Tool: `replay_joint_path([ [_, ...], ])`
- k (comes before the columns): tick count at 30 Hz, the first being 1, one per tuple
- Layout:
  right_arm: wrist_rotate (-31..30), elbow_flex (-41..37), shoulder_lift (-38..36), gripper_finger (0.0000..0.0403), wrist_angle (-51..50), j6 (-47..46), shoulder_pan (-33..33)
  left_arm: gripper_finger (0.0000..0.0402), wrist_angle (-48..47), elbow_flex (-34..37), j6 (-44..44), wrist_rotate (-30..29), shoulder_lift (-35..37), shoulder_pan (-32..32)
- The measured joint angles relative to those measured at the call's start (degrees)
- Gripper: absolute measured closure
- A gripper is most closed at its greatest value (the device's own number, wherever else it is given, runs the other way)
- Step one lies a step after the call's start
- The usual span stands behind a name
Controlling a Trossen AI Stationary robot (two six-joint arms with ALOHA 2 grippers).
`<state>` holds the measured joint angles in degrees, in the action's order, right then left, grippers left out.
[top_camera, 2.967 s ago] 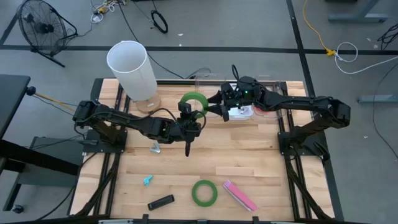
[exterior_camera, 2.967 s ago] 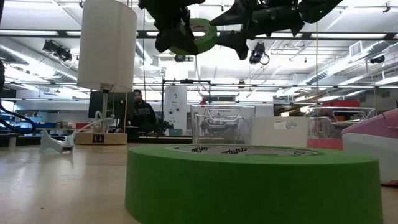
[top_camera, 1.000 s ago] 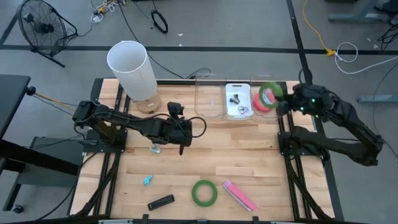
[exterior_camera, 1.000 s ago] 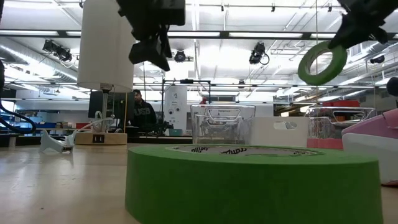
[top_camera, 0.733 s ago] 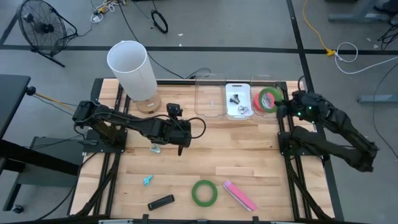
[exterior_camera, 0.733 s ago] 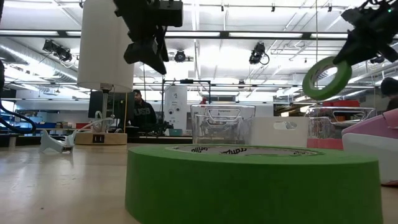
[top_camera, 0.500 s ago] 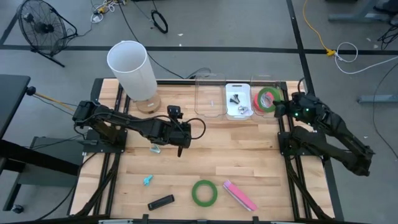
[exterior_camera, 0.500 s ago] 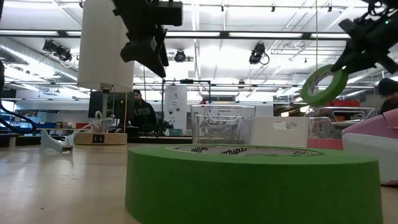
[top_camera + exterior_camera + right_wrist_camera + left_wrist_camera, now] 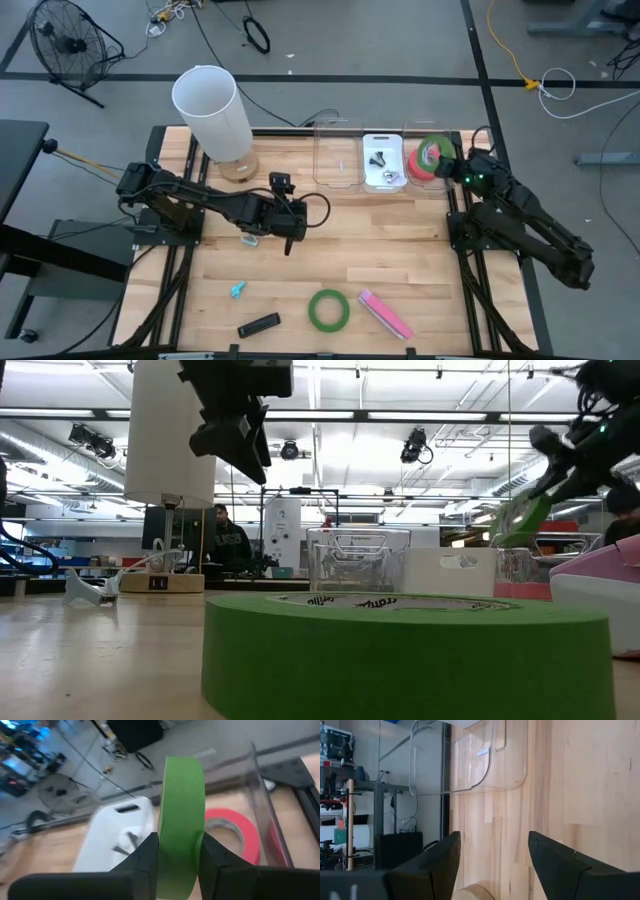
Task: Pick and place Stapler, Stapler remover, tape
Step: Put the top green tape into the right transparent bin, then put the green tape into the right transparent bin
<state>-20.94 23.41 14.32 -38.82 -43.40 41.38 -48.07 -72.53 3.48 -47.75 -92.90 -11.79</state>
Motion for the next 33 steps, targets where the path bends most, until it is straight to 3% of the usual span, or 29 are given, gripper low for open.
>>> replay_joint_path([
  [10,1.4,-10.7,0.1,0.0322,15.8,-1.8,4.2,0.0166,0.1,0.0,0.0,1.3,0.0,-0.1],
  [21,7.5,-12.7,0.1,0.0321,18.0,-0.1,7.8,0.0166,0.8,0.0,-1.1,2.0,0.0,-0.1],
  [23,7.4,-12.7,0.0,0.0297,18.3,0.4,7.8,0.0166,1.4,0.0,-1.0,2.0,0.0,-0.1],
  [29,5.9,-12.7,0.0,0.0161,22.6,1.8,7.8,0.0166,1.6,0.0,-1.3,2.0,0.0,-0.1],
  [33,5.7,-12.7,0.0,0.0117,28.5,4.0,7.8,0.0166,1.7,0.0,-1.4,2.0,0.0,-0.1],
])
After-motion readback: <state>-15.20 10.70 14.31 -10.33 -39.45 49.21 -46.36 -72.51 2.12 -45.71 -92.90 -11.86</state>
